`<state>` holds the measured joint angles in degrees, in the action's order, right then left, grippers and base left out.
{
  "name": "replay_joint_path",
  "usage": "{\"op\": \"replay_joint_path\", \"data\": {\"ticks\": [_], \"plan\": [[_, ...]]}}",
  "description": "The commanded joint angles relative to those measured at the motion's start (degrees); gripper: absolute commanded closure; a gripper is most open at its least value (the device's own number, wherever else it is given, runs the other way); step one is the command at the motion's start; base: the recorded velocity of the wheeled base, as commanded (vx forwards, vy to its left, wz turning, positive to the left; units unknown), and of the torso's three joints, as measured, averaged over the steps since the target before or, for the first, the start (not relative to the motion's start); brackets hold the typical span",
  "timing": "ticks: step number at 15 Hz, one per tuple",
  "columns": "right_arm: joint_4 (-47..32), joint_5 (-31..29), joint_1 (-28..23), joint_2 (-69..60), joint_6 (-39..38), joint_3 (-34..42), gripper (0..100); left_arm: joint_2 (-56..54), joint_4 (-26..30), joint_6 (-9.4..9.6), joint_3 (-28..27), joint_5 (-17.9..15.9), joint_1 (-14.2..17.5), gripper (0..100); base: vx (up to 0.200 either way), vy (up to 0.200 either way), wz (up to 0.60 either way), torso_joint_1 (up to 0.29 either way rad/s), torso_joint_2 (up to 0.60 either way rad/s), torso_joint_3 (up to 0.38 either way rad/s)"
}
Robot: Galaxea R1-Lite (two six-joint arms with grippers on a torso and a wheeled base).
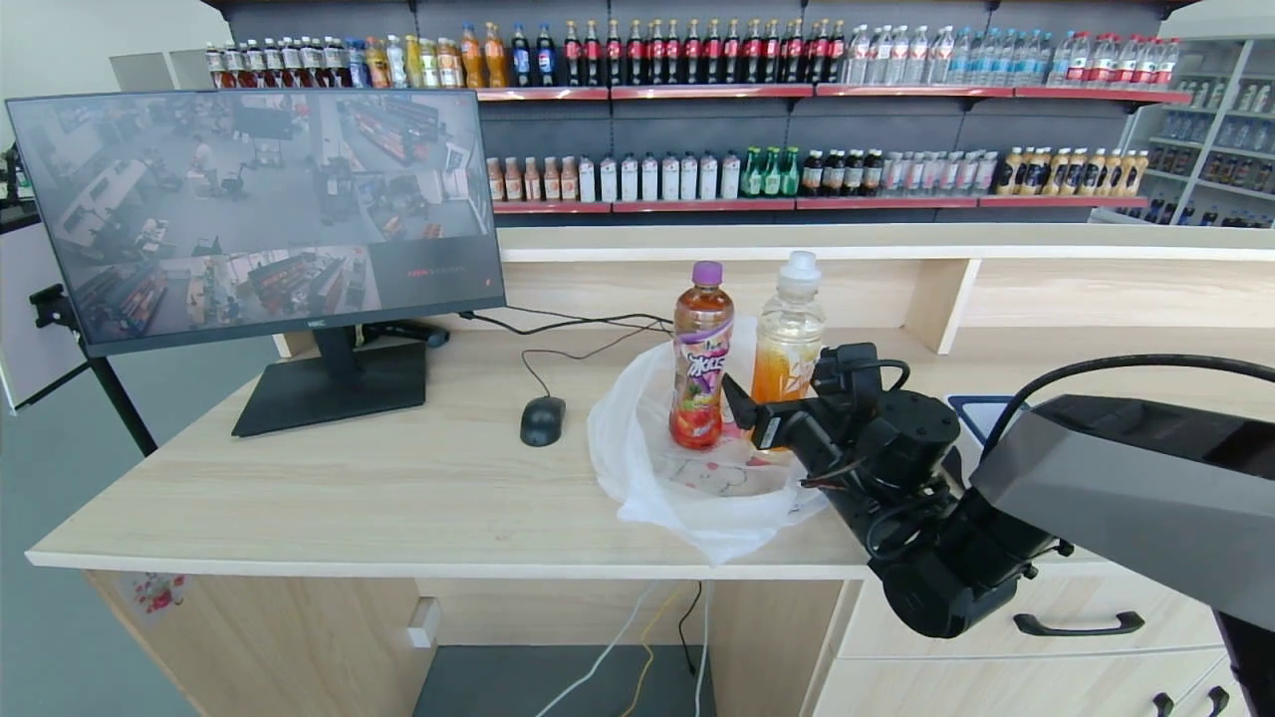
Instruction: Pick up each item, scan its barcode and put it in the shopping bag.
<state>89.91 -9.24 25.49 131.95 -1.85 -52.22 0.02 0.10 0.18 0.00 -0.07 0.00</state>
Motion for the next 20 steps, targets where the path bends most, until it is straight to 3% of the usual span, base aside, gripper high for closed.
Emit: {"op": "replay_joint_path", "data": {"ticks": [1,6,10,14,15,18,19,20], "plan": [[0.09,-0.08,-0.09,-3.98,0.27,2.48,0,-0.02,-0.01,-0.01,0.00,-0.01,0.00,0,0.000,0.000,0.00,0.000,0.00,0.000],[0.09,-0.16,0.00,-15.32,0.97,9.33,0,-0.02,-0.01,-0.01,0.00,-0.01,0.00,0,0.000,0.000,0.00,0.000,0.00,0.000],[0.09,-0.25,0.17,-30.35,2.91,19.44,0,-0.02,-0.01,-0.01,0.00,-0.01,0.00,0,0.000,0.000,0.00,0.000,0.00,0.000],[0.09,-0.25,2.72,-56.63,6.34,48.97,0,-0.02,-0.01,-0.01,0.00,-0.01,0.00,0,0.000,0.000,0.00,0.000,0.00,0.000],[-0.17,-0.16,2.90,-62.96,5.98,52.22,0,-0.02,-0.01,-0.01,0.00,-0.01,0.00,0,0.000,0.000,0.00,0.000,0.00,0.000],[-17.84,0.72,3.69,-75.44,5.46,52.22,0,-0.02,-0.01,-0.01,0.00,-0.01,0.00,0,0.000,0.000,0.00,0.000,0.00,0.000],[-34.18,1.24,6.94,-87.04,5.98,52.05,0,-0.02,-0.01,-0.01,0.00,-0.01,0.00,0,0.000,0.000,0.00,0.000,0.00,0.000],[-44.73,1.24,7.29,-94.51,6.16,52.05,0,-0.02,-0.01,-0.01,0.00,-0.01,0.00,0,0.000,0.000,0.00,0.000,0.00,0.000]]}}
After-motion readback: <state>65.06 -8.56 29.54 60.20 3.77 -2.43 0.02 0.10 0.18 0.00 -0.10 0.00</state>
